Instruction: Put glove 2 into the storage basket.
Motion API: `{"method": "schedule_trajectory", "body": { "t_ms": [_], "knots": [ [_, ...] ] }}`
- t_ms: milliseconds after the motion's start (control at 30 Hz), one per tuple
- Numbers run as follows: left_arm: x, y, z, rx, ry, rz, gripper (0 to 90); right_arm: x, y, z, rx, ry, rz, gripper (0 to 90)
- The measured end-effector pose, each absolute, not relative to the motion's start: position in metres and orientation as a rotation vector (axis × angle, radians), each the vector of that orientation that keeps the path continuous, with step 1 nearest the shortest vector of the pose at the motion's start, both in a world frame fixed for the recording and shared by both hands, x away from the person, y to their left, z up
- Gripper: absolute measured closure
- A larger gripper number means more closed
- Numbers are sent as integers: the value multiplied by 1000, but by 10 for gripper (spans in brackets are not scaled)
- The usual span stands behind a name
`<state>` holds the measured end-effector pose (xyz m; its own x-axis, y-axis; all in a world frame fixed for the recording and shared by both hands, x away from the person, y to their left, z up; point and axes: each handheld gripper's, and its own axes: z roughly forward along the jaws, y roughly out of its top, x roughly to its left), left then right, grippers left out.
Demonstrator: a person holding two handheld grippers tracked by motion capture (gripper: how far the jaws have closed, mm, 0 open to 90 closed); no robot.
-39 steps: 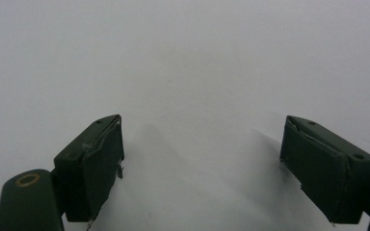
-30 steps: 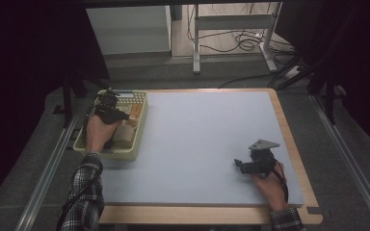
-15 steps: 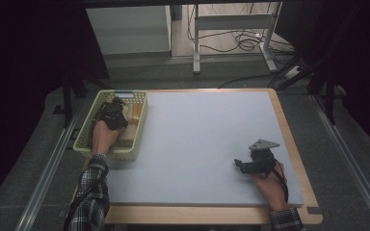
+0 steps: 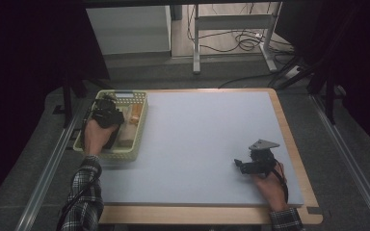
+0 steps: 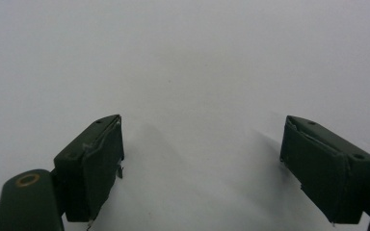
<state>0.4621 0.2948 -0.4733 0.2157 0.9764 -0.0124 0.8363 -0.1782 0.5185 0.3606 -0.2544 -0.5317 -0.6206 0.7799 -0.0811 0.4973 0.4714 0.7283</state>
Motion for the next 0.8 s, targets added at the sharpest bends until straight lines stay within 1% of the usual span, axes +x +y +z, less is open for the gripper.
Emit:
{"method": "schedule_trajectory", "body": {
  "t_ms": [133, 200, 333, 567, 800],
  "knots": [
    [457, 298, -468, 2050, 1654, 461, 364, 361, -254, -532, 1068, 2319, 953, 151],
    [455, 298, -466, 2041, 1645, 473, 350, 360, -254, -532, 1068, 2318, 953, 151],
    [449, 300, -462, 2028, 1619, 480, 276, 360, -254, -532, 1068, 2318, 953, 151],
    [441, 303, -458, 2002, 1579, 458, 172, 360, -254, -532, 1066, 2316, 953, 151],
    [433, 304, -455, 1990, 1540, 440, 101, 360, -254, -532, 1063, 2315, 952, 151]
  ]
}}
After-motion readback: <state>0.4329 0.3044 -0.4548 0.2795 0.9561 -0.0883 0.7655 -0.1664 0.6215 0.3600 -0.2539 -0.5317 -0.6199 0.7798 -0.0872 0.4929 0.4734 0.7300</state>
